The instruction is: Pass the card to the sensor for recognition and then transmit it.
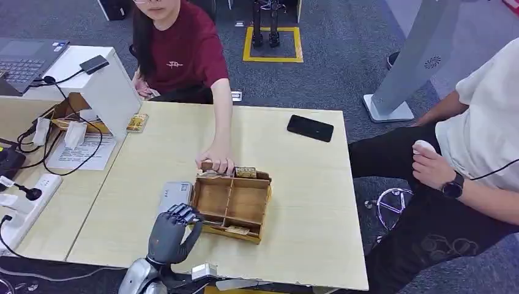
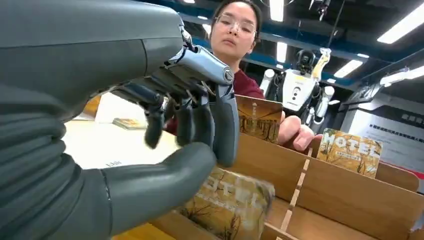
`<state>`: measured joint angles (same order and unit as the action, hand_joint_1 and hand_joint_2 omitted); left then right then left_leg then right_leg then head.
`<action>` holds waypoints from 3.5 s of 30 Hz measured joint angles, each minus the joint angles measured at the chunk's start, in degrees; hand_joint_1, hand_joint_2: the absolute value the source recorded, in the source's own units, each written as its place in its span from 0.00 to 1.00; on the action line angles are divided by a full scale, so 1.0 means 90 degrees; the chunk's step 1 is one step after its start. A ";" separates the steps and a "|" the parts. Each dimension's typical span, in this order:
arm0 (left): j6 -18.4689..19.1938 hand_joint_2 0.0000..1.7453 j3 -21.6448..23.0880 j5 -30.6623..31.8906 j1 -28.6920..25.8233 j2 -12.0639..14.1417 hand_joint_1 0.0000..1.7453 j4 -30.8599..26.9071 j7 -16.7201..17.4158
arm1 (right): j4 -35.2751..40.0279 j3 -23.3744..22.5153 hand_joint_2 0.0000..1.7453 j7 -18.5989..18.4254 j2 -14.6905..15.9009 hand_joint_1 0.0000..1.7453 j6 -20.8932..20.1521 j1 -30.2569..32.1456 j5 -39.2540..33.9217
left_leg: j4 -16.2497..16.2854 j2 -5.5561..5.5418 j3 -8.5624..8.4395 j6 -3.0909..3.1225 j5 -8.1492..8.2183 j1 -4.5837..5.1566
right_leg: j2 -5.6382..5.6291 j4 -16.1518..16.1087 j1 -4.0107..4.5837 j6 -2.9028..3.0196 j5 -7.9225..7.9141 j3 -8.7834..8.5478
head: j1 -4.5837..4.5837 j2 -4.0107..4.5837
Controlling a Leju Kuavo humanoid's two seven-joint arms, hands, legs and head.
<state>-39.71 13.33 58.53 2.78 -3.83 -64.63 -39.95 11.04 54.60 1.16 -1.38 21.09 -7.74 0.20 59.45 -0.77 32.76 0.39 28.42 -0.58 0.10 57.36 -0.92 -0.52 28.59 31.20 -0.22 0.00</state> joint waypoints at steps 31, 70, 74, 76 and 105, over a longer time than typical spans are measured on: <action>-0.0049 1.00 0.0000 -0.0216 0.0040 -0.0007 0.00 0.0155 0.0000 | 0.0002 -0.0027 1.00 -0.0002 0.0000 0.00 0.0000 -0.0017 -0.0005 | 0.0000 0.0000 -0.0001 0.0000 0.0000 0.0000 | 0.0000 0.0000 0.0000 0.0000 0.0000 0.0000 | 0.0000 -0.0002; -0.0051 1.00 -0.0002 0.0495 -0.0007 -0.0007 0.00 0.0005 0.0000 | 0.0010 -0.0160 1.00 0.0000 0.0000 0.00 -0.0027 -0.0015 0.0243 | 0.0000 0.0000 -0.0001 0.0000 0.0000 0.0000 | 0.0000 0.0000 0.0000 0.0000 0.0000 0.0000 | 0.0000 0.0000; -0.0051 1.00 -0.0002 0.0491 -0.0017 -0.0007 0.00 -0.0034 0.0000 | 0.0010 -0.0160 1.00 0.0000 0.0000 0.00 -0.0027 -0.0013 0.0245 | 0.0000 0.0000 -0.0001 0.0000 0.0000 0.0000 | 0.0000 0.0000 0.0000 0.0000 0.0000 0.0000 | 0.0000 -0.0002; -0.0051 1.00 -0.0002 0.0491 -0.0028 -0.0007 0.00 -0.0053 0.0000 | 0.0010 -0.0160 1.00 0.0000 0.0000 0.00 -0.0027 -0.0012 0.0245 | 0.0000 0.0000 -0.0001 0.0000 0.0000 0.0000 | 0.0000 0.0000 0.0000 0.0000 0.0000 0.0000 | 0.0000 0.0000; -0.0051 1.00 -0.0002 0.0639 -0.0140 0.0005 1.00 -0.0248 0.0000 | 0.0022 -0.0185 1.00 0.0000 0.0000 0.00 -0.0010 0.0005 0.0301 | 0.0000 0.0000 0.0000 0.0000 0.0000 0.0000 | 0.0000 0.0000 0.0000 0.0000 0.0000 -0.0001 | 0.0000 0.0000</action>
<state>-40.17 13.31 64.28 1.53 -3.78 -66.86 -39.95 11.23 52.94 1.16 -1.38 21.00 -7.70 2.91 59.45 -0.77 32.75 0.39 28.42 -0.58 0.10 57.36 -0.92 -0.52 28.59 31.19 -0.22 0.00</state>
